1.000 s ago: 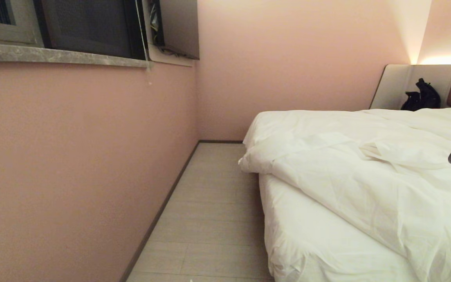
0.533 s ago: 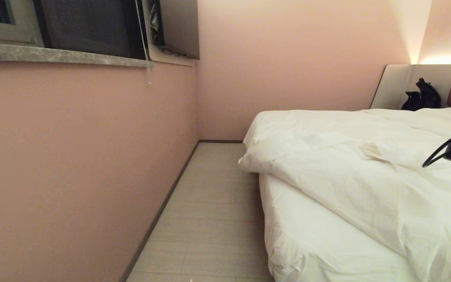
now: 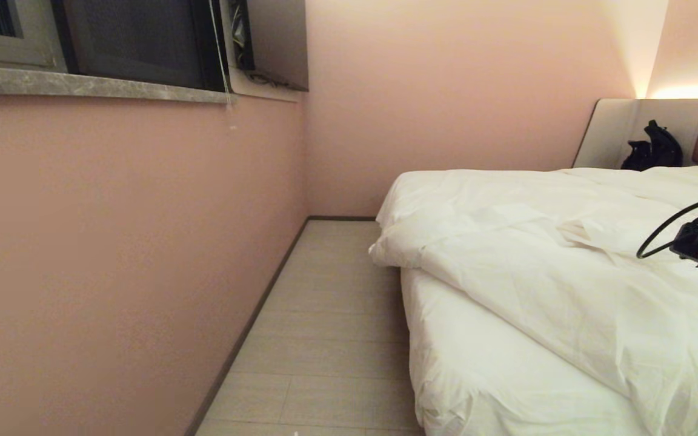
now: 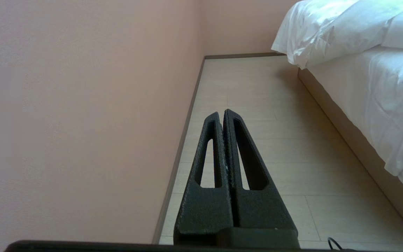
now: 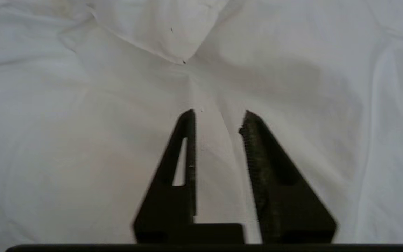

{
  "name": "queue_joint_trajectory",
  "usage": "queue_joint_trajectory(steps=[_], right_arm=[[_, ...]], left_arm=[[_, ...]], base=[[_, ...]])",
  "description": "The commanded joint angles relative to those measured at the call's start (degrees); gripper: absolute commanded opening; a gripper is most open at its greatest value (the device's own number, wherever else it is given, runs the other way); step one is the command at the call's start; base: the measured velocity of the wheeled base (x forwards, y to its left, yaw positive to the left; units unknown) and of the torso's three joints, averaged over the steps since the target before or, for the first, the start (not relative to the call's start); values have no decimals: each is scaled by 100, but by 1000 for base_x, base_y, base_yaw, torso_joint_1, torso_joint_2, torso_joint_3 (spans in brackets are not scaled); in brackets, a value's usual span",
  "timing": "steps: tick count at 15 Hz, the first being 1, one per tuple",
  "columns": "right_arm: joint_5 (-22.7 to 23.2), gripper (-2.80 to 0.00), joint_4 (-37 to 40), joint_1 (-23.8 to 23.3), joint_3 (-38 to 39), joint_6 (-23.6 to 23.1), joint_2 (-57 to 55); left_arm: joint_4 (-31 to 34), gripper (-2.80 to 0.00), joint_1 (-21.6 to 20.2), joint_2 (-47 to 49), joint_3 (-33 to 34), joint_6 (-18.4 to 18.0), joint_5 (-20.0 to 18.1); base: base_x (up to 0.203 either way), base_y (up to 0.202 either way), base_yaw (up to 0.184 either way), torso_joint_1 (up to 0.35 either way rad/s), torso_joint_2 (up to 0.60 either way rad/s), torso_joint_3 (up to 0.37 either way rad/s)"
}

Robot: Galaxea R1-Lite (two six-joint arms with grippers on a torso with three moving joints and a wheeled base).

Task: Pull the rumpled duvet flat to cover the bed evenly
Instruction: Hold the folded corner of the quilt

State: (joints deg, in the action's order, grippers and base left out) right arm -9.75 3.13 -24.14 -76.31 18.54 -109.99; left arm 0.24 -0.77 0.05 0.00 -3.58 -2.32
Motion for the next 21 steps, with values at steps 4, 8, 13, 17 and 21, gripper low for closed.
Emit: queue_joint_trajectory(steps=[4,8,13,17,21], right_arm=[[42,0,70,-56,-277,277,-610],[43,0,198,-56,-1044,460,-1220],[68,0,543,-54,-1817,574,-1597],[79,0,694,-56,-2318,689,-1852],[79,0,780,-56,-2622,787,-2105]], left_arm=[[2,-280,-2,4,0,-2,-6],[2,-280,-2,4,0,-2,-6],[2,-280,-2,4,0,7,2],[2,-280,-2,4,0,-2,-5],[2,-280,-2,4,0,-2,3]], base=[[0,0,0,0,0,0],[0,0,0,0,0,0],[0,0,0,0,0,0],[0,0,0,0,0,0],[0,0,0,0,0,0]])
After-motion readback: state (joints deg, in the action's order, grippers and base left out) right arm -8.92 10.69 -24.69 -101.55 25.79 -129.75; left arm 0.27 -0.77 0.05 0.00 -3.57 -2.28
